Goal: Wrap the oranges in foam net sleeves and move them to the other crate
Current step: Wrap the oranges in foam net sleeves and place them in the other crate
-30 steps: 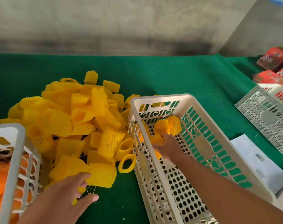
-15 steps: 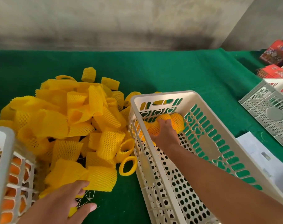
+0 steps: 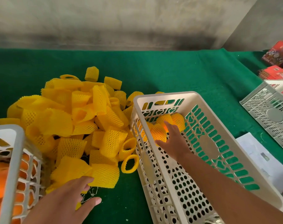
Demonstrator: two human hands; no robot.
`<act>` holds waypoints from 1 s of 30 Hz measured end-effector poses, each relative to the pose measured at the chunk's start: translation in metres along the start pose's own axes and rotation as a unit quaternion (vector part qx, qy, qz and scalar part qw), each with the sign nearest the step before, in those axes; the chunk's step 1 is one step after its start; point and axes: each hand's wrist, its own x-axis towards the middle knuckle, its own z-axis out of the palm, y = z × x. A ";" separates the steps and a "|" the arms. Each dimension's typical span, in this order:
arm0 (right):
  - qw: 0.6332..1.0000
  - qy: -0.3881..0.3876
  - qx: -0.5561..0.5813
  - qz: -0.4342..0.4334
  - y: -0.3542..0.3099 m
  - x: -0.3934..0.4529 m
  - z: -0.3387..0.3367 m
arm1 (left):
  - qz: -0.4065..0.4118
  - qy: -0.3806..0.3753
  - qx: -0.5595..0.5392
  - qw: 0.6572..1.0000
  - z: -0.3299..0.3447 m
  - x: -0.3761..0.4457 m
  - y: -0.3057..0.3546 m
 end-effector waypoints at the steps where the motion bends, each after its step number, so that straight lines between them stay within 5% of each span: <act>1: 1.000 0.009 0.018 0.006 -0.002 -0.011 -0.007 | -0.001 0.000 0.007 1.000 0.000 -0.001 0.001; 6: 0.983 0.046 0.172 0.051 -0.039 -0.068 -0.036 | 0.005 0.023 0.037 0.999 -0.001 -0.013 0.007; 10: 0.965 -0.015 0.258 0.051 -0.093 -0.115 -0.041 | -0.003 0.068 0.046 0.997 0.003 -0.024 0.011; 16: 0.999 0.011 0.048 0.008 -0.125 -0.141 -0.020 | 0.009 0.100 0.046 0.994 0.006 -0.028 0.012; 24: 0.999 0.010 0.022 0.040 -0.134 -0.140 -0.021 | 0.020 0.122 0.078 0.989 0.003 -0.030 0.014; 30: 0.999 -0.001 0.003 0.037 -0.130 -0.138 -0.022 | 0.049 0.261 -0.179 0.947 -0.019 -0.042 0.021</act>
